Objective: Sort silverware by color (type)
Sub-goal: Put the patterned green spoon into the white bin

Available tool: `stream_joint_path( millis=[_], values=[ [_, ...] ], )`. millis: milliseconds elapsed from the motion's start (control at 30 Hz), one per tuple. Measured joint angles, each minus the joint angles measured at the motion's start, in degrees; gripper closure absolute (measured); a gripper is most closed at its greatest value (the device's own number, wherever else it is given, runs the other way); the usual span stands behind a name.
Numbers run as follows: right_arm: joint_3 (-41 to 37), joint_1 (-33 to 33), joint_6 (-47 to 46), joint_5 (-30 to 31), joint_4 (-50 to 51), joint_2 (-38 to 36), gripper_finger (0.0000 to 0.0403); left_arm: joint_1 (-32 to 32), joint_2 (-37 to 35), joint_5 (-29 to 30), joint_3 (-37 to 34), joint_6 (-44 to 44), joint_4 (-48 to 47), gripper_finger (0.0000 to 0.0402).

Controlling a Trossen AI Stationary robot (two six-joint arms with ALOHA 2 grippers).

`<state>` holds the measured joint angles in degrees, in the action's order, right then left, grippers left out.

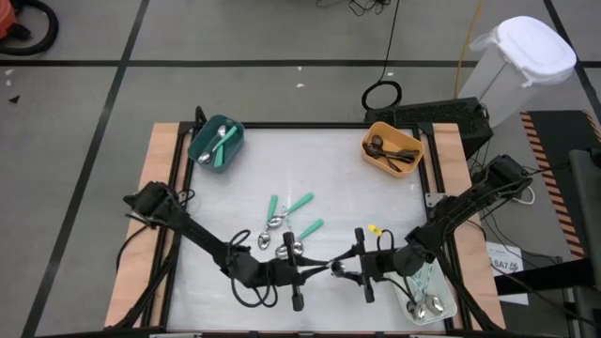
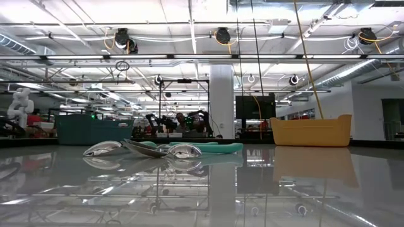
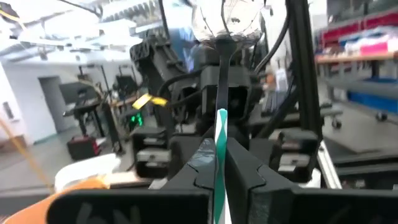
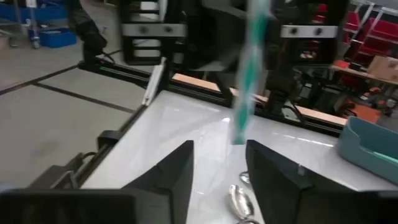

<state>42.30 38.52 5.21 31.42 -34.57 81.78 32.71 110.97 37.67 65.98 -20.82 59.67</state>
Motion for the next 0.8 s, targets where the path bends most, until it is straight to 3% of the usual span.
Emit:
stream_joint_path(
  millis=[233,467,633,800],
  values=[
    [0.00,-1.81,-0.39,-0.15,-1.43,0.00,0.0213,-1.39,4.28,-4.48,0.00,-1.43,8.52,0.0392],
    [0.00,-4.22,-1.90,-6.04,-1.58,0.00,0.0213,-2.57,6.19,-5.23,0.00,-1.99,12.18,0.0392],
    [0.00,-4.98,-2.38,-5.99,-1.59,0.00,0.0254,-2.80,6.19,-5.26,0.00,-2.12,12.03,0.0392],
    [0.00,-5.09,-2.38,-6.21,-1.29,0.00,0.0333,-2.76,6.19,-5.20,0.00,-2.15,11.44,0.0392]
  ],
)
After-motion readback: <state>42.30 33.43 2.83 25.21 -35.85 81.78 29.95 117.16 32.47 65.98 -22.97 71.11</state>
